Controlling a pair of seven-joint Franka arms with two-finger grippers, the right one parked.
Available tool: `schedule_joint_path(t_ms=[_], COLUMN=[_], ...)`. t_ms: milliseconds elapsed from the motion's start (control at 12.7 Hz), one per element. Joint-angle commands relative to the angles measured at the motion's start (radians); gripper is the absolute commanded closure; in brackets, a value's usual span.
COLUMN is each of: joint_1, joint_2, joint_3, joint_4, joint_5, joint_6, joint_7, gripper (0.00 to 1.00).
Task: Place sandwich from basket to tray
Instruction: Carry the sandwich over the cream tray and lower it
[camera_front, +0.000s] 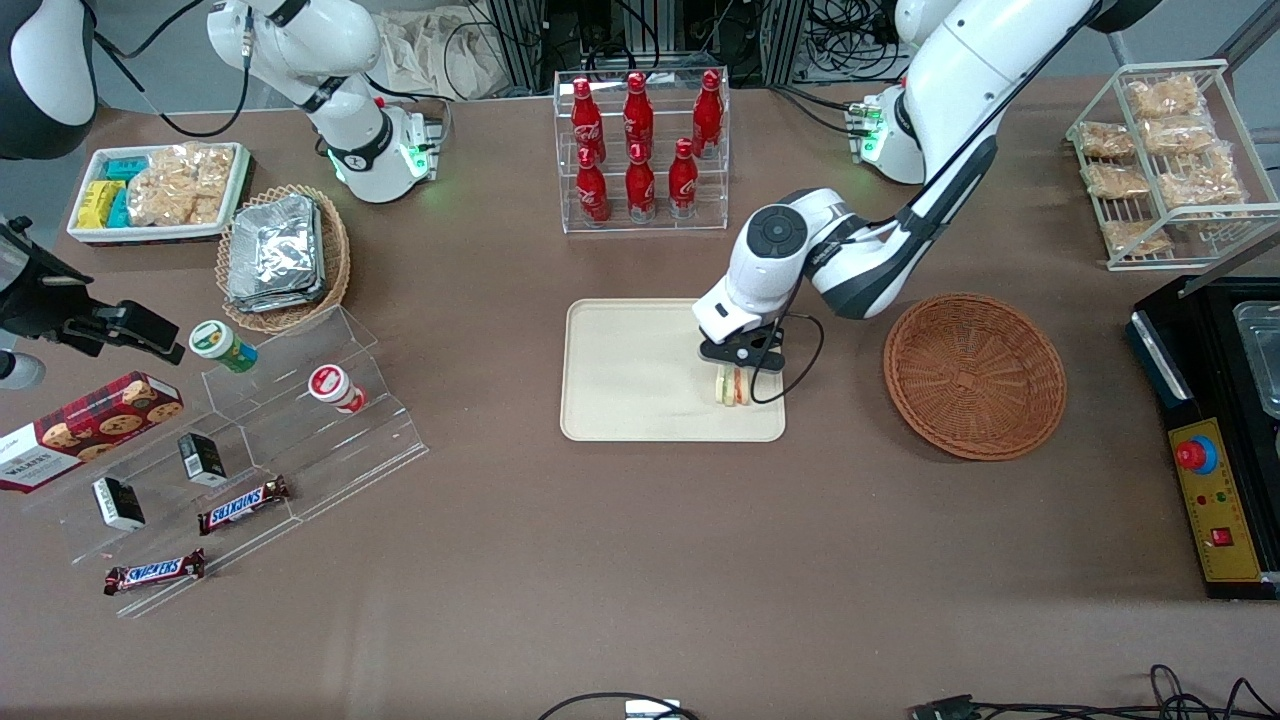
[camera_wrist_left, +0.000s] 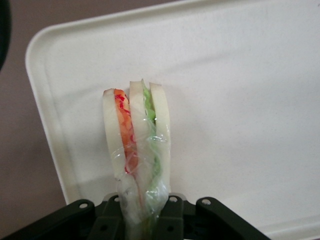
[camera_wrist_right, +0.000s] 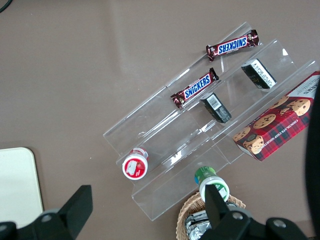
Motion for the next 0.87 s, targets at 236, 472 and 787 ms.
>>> schedule_joint_path(t_ms=[236, 472, 787], joint_1=[-0.015, -0.008, 0.023], joint_2=[0.044, 0.021, -0.062], joint_3=[0.007, 0.005, 0.005], joint_4=[0.025, 0.03, 0.034], joint_5=[0.07, 0.069, 0.06], joint_6=[0.001, -0.012, -0.034], joint_7=[-0.054, -0.061, -0.103], gripper=[0.21, 0.0, 0.0])
